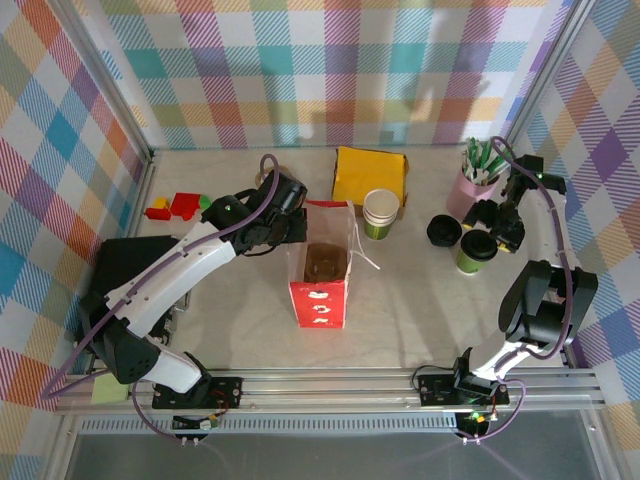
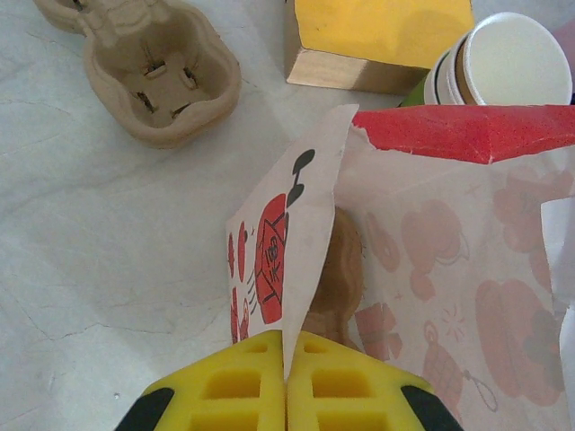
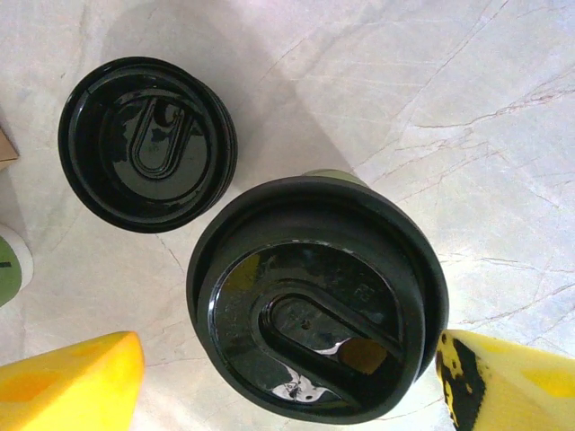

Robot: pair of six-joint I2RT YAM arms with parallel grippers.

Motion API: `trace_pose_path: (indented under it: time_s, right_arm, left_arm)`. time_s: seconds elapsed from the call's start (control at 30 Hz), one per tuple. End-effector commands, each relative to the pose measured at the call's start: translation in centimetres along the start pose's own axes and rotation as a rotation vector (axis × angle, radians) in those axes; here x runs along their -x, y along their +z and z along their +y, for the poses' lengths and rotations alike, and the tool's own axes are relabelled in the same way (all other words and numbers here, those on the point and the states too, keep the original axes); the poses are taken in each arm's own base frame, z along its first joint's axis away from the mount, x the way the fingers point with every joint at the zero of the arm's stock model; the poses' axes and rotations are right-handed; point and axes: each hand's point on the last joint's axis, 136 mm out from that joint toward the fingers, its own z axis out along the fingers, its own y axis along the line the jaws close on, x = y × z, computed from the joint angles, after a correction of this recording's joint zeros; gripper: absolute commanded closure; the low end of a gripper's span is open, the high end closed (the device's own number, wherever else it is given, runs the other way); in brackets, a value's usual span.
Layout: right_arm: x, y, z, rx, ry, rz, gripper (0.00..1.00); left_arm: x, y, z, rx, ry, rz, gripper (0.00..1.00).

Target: Pack the takeout coffee

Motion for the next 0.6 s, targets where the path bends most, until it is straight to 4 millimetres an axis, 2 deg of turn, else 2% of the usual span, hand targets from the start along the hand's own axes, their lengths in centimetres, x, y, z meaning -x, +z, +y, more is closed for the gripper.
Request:
trace_pose_path:
  time_s: [0.0, 0.33, 0.57]
  right_arm:
    - [-0.1, -1.0, -0.7, -0.003, -0.005, -0.024, 0.15]
    - [-0.7, 0.8, -0.7, 0.014, 0.006, 0.026, 0.19]
    - [-1.0, 1.2, -0.6, 0.025, 0.006, 0.039, 0.23]
  left_arm:
    - [-0.5, 0.5, 0.0, 0.007, 0.022, 0.022, 1.0]
    - [-0.6, 0.5, 0.1, 0.01, 0.033, 0.031, 1.0]
    - [-0.5, 0.7, -0.1, 0.006, 0.031, 0.03, 1.0]
